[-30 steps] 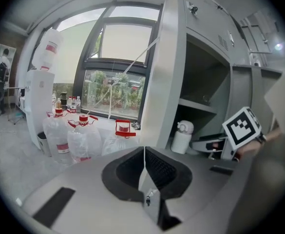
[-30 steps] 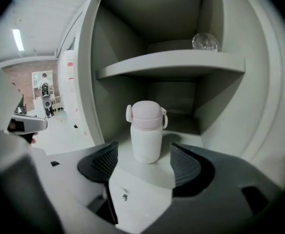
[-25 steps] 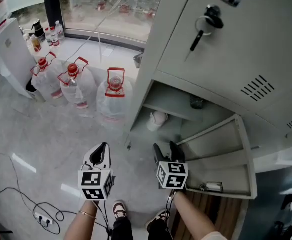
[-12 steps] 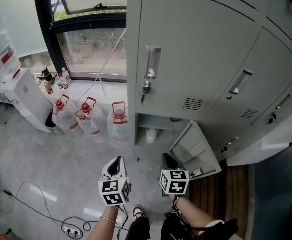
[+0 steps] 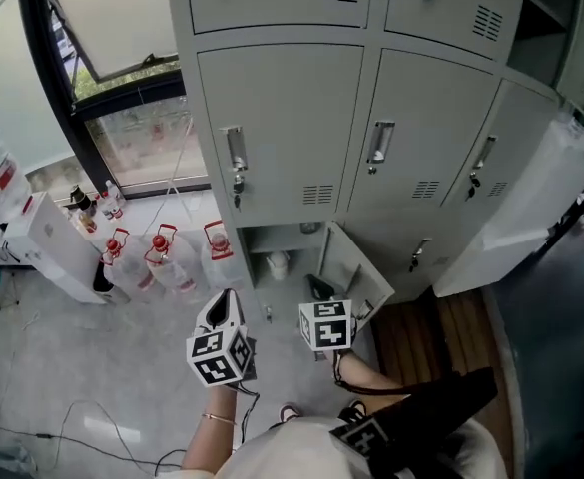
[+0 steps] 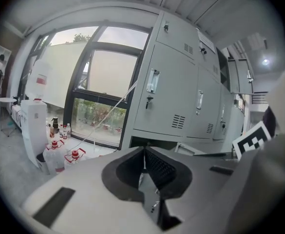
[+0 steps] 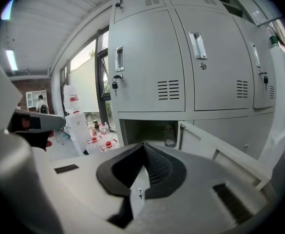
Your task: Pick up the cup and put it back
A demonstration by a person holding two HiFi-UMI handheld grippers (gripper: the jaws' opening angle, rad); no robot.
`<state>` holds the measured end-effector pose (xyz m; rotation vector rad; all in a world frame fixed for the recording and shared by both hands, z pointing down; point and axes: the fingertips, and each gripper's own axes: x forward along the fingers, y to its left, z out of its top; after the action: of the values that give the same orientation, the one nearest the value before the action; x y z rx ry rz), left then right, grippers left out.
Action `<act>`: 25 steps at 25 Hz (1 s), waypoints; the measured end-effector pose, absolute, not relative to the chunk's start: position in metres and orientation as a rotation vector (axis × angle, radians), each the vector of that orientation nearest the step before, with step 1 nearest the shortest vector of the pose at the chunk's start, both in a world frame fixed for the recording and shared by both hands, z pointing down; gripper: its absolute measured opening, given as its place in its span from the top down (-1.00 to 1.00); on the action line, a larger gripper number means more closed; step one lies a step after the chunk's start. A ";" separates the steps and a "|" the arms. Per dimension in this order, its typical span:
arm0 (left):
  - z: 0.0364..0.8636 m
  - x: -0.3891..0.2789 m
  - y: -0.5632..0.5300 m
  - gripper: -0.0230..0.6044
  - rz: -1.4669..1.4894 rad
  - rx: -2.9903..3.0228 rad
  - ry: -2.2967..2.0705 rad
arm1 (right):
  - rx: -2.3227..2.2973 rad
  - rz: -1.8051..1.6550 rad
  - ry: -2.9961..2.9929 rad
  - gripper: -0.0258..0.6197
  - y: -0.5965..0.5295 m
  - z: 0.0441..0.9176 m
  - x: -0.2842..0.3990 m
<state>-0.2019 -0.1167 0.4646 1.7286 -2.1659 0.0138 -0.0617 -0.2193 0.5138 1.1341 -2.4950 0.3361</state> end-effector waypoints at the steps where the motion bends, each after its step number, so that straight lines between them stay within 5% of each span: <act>1: 0.459 -0.200 -0.120 0.89 0.015 1.736 -2.169 | 1.127 0.328 -2.501 0.95 -0.220 0.509 -0.061; 25: 0.443 -0.190 -0.133 0.89 0.075 1.622 -2.252 | 0.982 0.298 -2.513 0.95 -0.235 0.493 -0.039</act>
<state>-0.1900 -0.1328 0.4434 1.6219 -2.2518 0.0748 -0.0389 -0.2350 0.4930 0.9822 -2.5129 0.2983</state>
